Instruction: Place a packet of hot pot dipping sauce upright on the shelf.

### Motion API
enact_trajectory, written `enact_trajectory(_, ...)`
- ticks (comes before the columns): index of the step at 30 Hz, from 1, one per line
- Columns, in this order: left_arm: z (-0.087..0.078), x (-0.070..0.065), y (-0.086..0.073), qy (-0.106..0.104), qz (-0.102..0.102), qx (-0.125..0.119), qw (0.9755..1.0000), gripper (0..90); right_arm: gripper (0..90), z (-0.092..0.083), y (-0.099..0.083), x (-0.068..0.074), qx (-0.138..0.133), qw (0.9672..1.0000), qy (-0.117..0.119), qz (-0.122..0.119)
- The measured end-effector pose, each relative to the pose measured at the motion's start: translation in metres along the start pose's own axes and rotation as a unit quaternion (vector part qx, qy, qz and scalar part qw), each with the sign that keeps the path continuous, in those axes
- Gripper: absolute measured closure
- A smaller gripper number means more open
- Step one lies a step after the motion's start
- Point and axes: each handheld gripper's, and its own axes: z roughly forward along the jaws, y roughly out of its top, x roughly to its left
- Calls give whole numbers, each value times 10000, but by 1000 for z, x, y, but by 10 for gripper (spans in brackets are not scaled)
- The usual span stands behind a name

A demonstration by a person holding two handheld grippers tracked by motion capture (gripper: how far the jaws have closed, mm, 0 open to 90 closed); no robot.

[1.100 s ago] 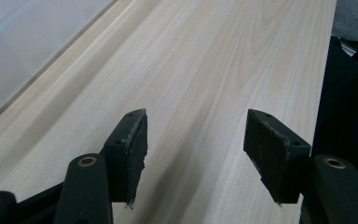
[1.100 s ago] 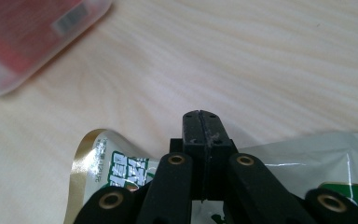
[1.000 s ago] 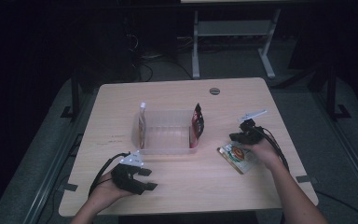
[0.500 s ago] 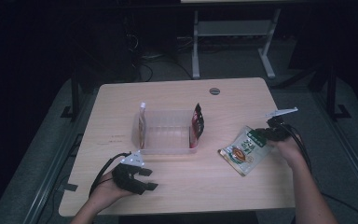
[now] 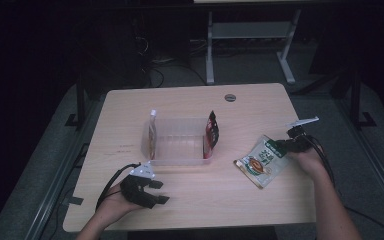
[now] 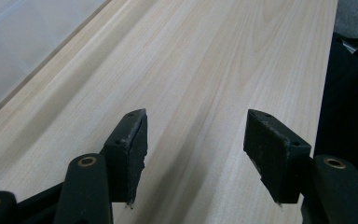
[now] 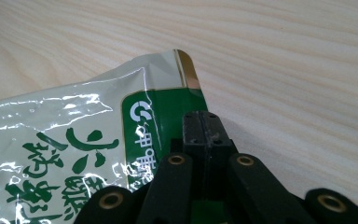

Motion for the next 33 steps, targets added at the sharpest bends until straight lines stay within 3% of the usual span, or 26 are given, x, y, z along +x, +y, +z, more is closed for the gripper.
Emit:
enact_trajectory(8,-2,0,1,23,28,-17,10000,392,897,-3,-3,5,113,9996,248,-69)
enact_trajectory(12,-2,-2,0,21,21,-30,10000,392,897,-3,-3,17,191,9990,382,-123)
enact_trajectory(15,-2,-2,0,34,59,-28,10000,392,897,-3,-4,28,243,9982,428,-335)
enact_trajectory(19,-2,-2,1,35,78,-17,10000,392,897,-4,-8,44,310,9957,741,-470)
enact_trajectory(25,-2,-3,2,43,71,-30,10000,391,897,-4,-11,67,390,9911,1002,-790)
enact_trajectory(33,-2,-4,2,41,103,-36,9999,388,897,2,-9,102,503,9822,1388,-1163)
